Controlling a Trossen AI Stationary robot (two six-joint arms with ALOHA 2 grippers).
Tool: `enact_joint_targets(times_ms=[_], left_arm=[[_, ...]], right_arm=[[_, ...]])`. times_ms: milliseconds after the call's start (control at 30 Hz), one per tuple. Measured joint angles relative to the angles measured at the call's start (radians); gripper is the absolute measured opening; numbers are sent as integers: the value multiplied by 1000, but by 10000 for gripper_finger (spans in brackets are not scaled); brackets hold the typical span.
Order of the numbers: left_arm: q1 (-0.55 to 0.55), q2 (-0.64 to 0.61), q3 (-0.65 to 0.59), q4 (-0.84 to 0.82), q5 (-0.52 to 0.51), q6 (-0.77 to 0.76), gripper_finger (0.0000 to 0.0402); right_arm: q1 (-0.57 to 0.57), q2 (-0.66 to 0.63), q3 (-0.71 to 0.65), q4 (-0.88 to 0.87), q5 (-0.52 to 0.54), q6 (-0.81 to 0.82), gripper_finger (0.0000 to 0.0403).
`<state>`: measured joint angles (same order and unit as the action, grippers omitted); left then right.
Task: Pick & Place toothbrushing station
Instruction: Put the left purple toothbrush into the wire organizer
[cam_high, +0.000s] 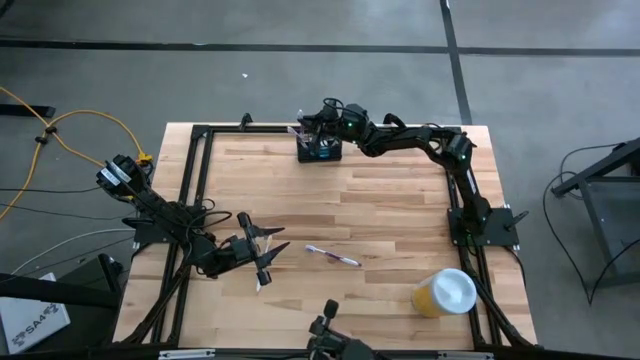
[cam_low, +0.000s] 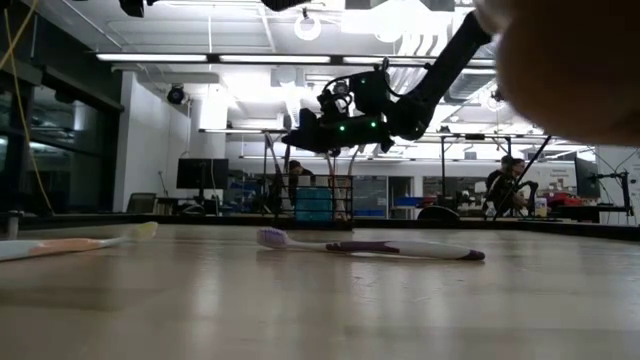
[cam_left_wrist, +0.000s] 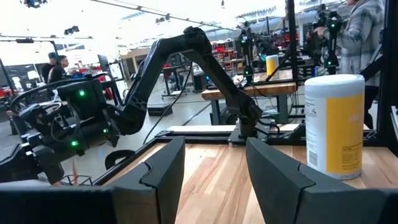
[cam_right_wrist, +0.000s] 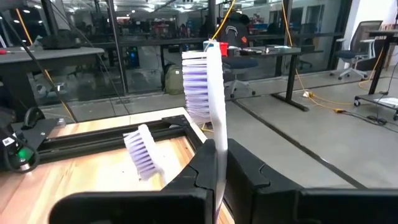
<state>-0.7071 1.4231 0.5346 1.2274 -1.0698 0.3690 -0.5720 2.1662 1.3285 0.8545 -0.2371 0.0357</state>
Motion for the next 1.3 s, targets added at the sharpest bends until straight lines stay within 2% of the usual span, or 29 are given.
enact_joint_targets(times_ms=[1100,1300], left_arm=[[0,0,0,0,0,-2,168],[0,0,0,0,28,-2,168]], right_arm=[[-11,0,0,-13,-2,-6,25],[-11,0,0,-13,2,-6,26]])
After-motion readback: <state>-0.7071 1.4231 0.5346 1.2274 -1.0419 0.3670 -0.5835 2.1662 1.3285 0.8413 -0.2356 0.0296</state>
